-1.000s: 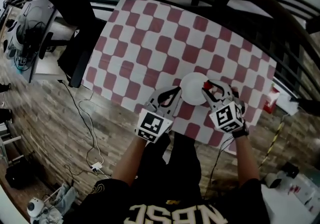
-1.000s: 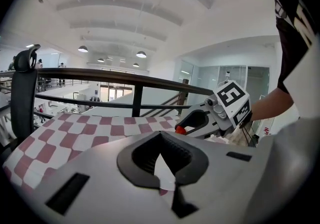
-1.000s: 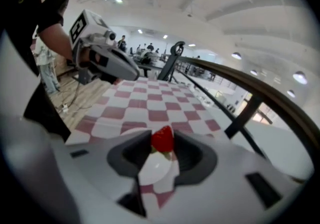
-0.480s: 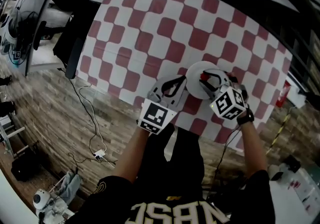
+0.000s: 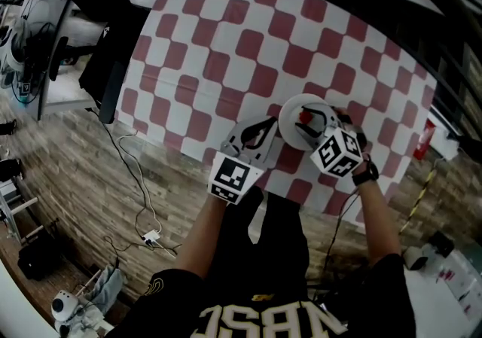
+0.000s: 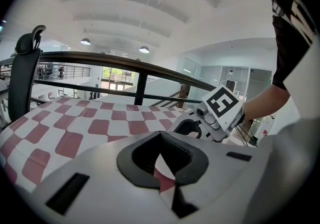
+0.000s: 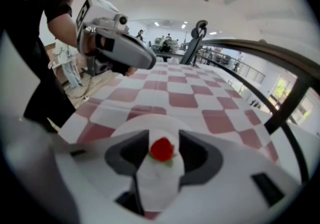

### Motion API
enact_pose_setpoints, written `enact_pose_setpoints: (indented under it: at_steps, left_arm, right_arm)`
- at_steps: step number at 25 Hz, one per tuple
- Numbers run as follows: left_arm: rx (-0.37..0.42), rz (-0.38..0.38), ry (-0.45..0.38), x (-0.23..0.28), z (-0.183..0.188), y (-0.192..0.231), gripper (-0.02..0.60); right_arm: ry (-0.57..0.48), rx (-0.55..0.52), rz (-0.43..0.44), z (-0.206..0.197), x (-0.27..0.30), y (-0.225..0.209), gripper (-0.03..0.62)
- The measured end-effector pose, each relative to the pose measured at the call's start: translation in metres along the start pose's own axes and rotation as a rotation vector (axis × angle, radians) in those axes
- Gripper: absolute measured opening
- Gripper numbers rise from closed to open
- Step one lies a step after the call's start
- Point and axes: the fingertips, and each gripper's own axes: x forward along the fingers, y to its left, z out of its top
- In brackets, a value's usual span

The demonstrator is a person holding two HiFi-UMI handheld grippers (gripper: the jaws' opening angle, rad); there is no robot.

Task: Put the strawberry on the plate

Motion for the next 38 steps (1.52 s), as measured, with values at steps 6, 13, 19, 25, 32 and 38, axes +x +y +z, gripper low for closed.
enact_pose_setpoints:
  at_steps: [6, 13, 19, 25, 32, 38]
  left_arm:
    - [-0.051, 0.01, -0.042, -0.013, 0.024, 0.002, 0.009]
    - [-0.129, 0.024, -0.141, -0.041, 0.09, 0.0, 0.009]
    - [-0.124, -0.013, -0.309, -0.079, 0.199, -0.023, 0.009]
    - [-0.007, 0.01, -0.457, -0.117, 0.291, -0.036, 0.009]
    - [0.093, 0.052, -0.553, -0.144, 0.323, -0.049, 0.009]
    - [0.129, 0.063, -0.569, -0.141, 0.321, -0.054, 0.009]
  right_arm:
    - [-0.032, 0.095, -0.052, 0.018, -0.03, -0.004, 0.187]
    - [-0.222, 0.367, -0.236, 0.078, -0.108, -0.017, 0.143]
    - [-0.469, 0.503, -0.443, 0.155, -0.213, -0.031, 0.055]
    - [-0.654, 0.521, -0.652, 0.211, -0.293, -0.041, 0.02]
    - [-0.728, 0.518, -0.847, 0.235, -0.343, -0.048, 0.018]
    - [-0.731, 0.485, -0.92, 0.244, -0.351, -0.055, 0.018]
